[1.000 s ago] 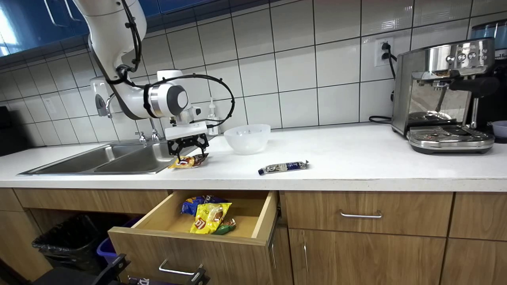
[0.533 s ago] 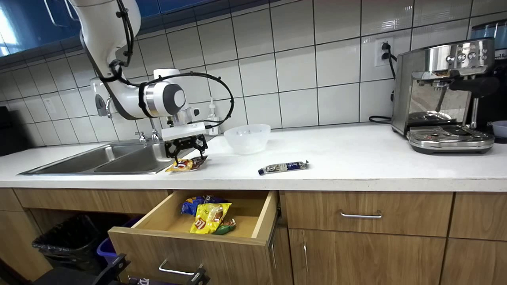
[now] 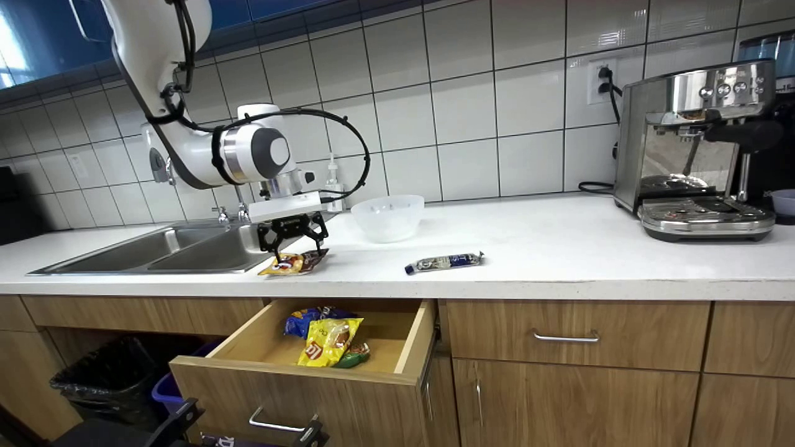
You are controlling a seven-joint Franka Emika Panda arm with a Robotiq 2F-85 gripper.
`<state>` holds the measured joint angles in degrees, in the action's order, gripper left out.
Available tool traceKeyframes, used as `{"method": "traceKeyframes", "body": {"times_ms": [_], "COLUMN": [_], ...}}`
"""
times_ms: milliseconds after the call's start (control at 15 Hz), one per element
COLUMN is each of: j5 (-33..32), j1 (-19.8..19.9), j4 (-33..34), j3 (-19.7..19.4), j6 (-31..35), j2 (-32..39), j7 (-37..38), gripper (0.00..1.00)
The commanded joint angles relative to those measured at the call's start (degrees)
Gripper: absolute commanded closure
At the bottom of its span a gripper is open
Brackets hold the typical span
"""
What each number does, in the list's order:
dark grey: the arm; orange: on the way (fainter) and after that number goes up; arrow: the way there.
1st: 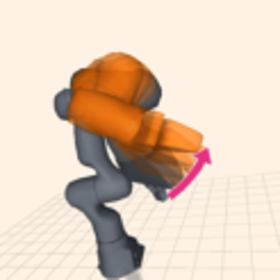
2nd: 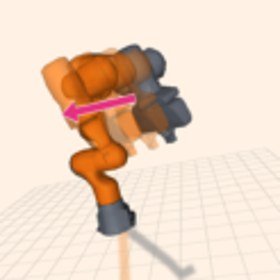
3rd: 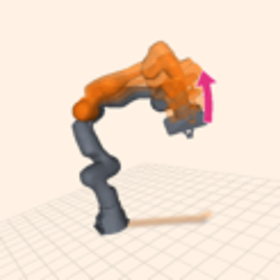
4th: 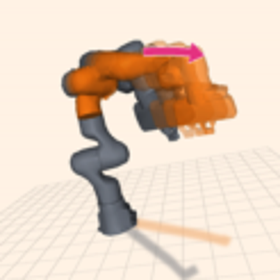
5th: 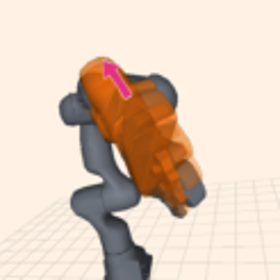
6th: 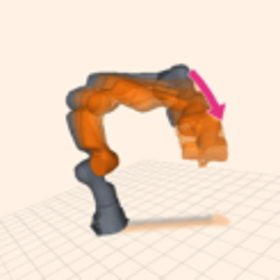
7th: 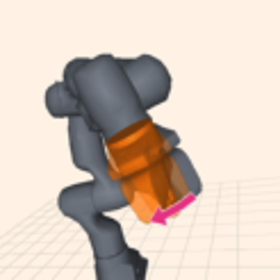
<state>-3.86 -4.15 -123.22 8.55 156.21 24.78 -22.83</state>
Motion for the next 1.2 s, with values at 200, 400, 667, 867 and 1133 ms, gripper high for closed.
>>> {"method": "traceKeyframes", "body": {"times_ms": [200,400,667,867,1133], "j5": [-2.40,-2.61,-3.57,-4.75,-5.35], "j1": [-1.76,-2.58,-3.40,-2.94,-1.71], "j4": [-7.74,-10.42,-13.70,-15.80,-19.08], "j3": [-1.78,-2.37,-3.57,-4.05,-4.31], "j6": [1.88,3.14,3.52,2.48,1.48], "j2": [-5.17,-6.69,-9.11,-11.02,-13.97], "j7": [8.84,12.11,15.47,15.16,12.86], "gripper": [0.00,0.00,0.00,0.00,0.00]}}
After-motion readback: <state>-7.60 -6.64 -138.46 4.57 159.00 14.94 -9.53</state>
